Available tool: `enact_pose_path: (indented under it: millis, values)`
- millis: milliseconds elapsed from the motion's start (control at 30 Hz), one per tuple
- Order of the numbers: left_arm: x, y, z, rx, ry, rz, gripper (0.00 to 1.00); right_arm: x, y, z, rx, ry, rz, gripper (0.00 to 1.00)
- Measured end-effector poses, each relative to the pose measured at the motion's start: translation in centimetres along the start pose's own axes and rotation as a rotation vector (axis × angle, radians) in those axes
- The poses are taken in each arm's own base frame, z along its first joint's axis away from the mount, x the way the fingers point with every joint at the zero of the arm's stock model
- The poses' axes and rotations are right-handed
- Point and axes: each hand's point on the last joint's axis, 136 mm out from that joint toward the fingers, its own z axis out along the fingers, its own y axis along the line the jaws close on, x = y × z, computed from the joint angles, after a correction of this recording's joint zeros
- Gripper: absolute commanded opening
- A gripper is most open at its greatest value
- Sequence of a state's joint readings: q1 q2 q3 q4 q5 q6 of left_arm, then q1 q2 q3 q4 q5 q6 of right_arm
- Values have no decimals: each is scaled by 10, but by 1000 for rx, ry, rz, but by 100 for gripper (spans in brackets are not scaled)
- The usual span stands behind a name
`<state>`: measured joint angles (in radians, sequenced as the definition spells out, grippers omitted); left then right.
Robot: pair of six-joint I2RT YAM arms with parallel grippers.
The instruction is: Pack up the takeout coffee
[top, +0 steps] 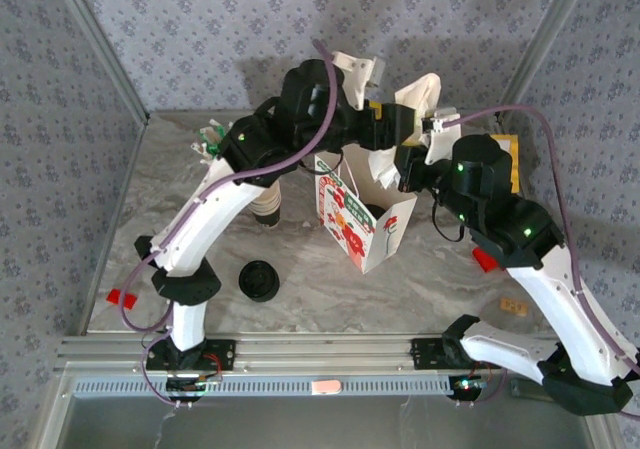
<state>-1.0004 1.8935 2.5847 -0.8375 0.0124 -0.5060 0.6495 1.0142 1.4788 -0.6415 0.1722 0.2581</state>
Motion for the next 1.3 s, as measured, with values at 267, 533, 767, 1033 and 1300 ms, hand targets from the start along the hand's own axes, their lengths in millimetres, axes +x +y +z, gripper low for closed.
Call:
enact_pose_path:
  millis: [267,533,767,1033,1300]
  values:
    - [-30,30,-81,-75,-101,77,76,-17,7,-19,-131,46,36,5]
    - [-14,123,-132,-249,-153,-44,76,-10,29,12,-295,190,37,5]
    - [18,151,-114,-270,-82,-111,76,14,21,50,-291,301,-1,4]
    - [13,156,-116,-255,-102,-133,76,10,13,55,-276,286,-23,5]
    - [10,153,-117,-232,-117,-145,76,30,3,80,-233,299,-38,7]
